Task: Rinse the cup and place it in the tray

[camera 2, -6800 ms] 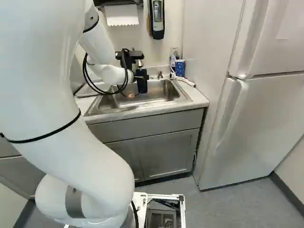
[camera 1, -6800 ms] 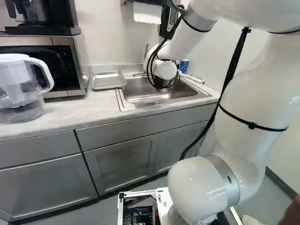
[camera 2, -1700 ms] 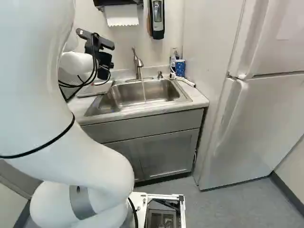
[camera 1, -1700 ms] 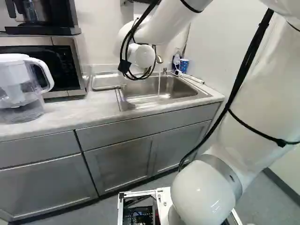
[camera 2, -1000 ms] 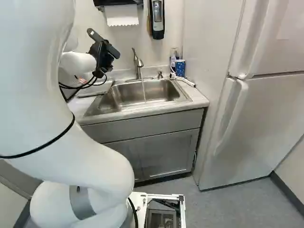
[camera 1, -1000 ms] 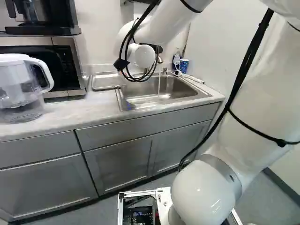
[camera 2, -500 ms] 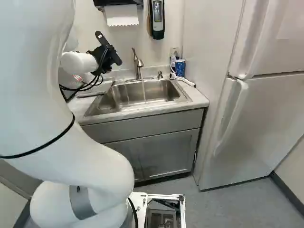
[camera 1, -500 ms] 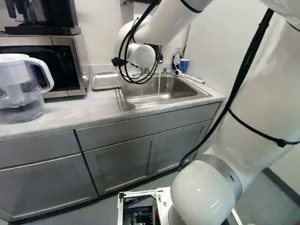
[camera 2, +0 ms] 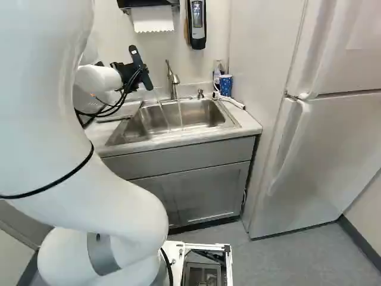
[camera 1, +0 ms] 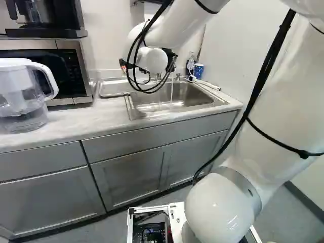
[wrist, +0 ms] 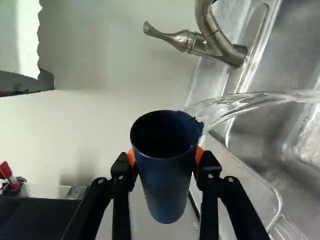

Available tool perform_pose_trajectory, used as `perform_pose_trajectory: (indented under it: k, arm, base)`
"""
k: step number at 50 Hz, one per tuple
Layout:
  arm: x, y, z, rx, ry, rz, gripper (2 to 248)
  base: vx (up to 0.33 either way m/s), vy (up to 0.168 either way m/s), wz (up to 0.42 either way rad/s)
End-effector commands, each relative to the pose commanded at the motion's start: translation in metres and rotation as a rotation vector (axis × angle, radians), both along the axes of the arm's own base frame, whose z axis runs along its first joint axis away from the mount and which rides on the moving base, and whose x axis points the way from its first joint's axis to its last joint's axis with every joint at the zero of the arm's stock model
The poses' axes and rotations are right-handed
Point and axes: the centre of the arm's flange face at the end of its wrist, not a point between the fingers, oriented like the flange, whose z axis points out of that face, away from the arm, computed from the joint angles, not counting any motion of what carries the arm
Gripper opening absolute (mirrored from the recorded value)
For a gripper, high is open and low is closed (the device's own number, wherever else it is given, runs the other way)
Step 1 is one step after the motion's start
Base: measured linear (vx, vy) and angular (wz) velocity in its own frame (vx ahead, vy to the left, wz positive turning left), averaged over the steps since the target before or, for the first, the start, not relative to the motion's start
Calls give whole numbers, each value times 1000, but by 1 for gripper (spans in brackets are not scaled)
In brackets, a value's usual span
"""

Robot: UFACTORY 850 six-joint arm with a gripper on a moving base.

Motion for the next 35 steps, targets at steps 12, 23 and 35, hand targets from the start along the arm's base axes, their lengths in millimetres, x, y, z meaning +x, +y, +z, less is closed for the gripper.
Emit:
perform_pose_trajectory:
  k: [12, 23, 35]
  arm:
    - [0, 0, 0, 122, 24, -20, 125]
    - [0, 0, 0, 233, 46, -39, 125]
    - [0, 0, 0, 356, 70, -60, 125]
  base:
    - [0, 0, 0]
    - [0, 0, 0]
    - [0, 0, 0]
